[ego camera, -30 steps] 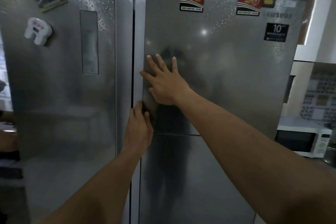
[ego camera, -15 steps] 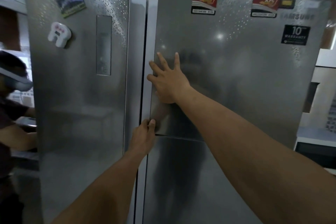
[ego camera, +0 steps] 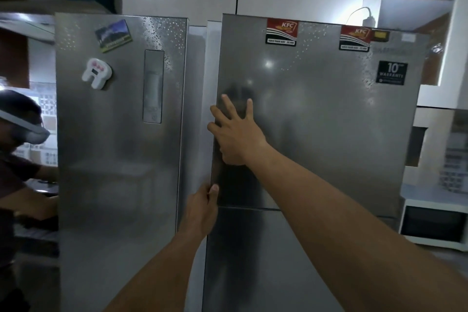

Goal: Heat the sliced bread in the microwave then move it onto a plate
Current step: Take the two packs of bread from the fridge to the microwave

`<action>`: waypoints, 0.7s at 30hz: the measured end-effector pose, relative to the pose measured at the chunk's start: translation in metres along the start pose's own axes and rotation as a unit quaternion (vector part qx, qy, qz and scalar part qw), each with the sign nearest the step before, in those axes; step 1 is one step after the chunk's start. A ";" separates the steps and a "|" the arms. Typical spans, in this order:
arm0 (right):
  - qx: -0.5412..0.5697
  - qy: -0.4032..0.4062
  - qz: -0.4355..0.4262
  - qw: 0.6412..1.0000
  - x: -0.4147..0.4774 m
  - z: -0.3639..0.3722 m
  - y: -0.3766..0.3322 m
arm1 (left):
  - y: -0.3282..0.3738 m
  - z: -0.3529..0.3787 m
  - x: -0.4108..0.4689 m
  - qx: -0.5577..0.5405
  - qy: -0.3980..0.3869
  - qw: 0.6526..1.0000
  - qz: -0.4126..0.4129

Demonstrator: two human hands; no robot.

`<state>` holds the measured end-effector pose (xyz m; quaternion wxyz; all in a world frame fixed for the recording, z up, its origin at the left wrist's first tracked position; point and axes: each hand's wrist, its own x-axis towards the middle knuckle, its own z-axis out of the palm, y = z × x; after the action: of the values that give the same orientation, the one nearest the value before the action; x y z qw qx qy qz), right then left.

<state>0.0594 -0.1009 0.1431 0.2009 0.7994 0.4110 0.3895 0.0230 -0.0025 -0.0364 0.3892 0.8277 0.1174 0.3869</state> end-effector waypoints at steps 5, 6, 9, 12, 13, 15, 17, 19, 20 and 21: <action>-0.009 0.017 0.016 1.000 -0.032 -0.025 -0.010 | 0.009 -0.021 -0.033 0.031 0.001 0.999 0.035; -0.008 0.020 0.021 1.000 -0.039 -0.032 -0.012 | 0.013 -0.025 -0.040 0.045 0.000 0.998 0.043; -0.008 0.016 0.035 0.999 -0.067 -0.056 -0.016 | 0.025 -0.035 -0.063 0.050 -0.007 0.997 0.061; -0.009 0.004 0.051 0.999 -0.100 -0.083 -0.021 | 0.034 -0.046 -0.087 0.052 -0.032 0.994 0.095; -0.007 0.000 0.058 0.998 -0.110 -0.091 -0.023 | 0.039 -0.051 -0.095 0.059 -0.046 0.992 0.106; -0.009 -0.012 0.075 0.997 -0.130 -0.108 -0.026 | 0.048 -0.059 -0.111 0.082 -0.059 0.983 0.154; -0.011 -0.017 0.096 0.995 -0.150 -0.124 -0.029 | 0.056 -0.069 -0.128 0.127 -0.065 0.968 0.208; -0.017 -0.017 0.114 0.993 -0.169 -0.138 -0.033 | 0.064 -0.081 -0.144 0.171 -0.064 0.950 0.251; -0.020 -0.016 0.124 0.992 -0.180 -0.146 -0.035 | 0.067 -0.085 -0.152 0.183 -0.052 0.943 0.271; -0.019 -0.012 0.135 0.991 -0.188 -0.150 -0.036 | 0.071 -0.088 -0.159 0.187 -0.034 0.938 0.290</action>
<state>-0.1444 -0.2331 0.1264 0.1665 0.8482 0.2899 0.4108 -0.1556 -0.0800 -0.0364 0.1020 0.8964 -0.0703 0.4255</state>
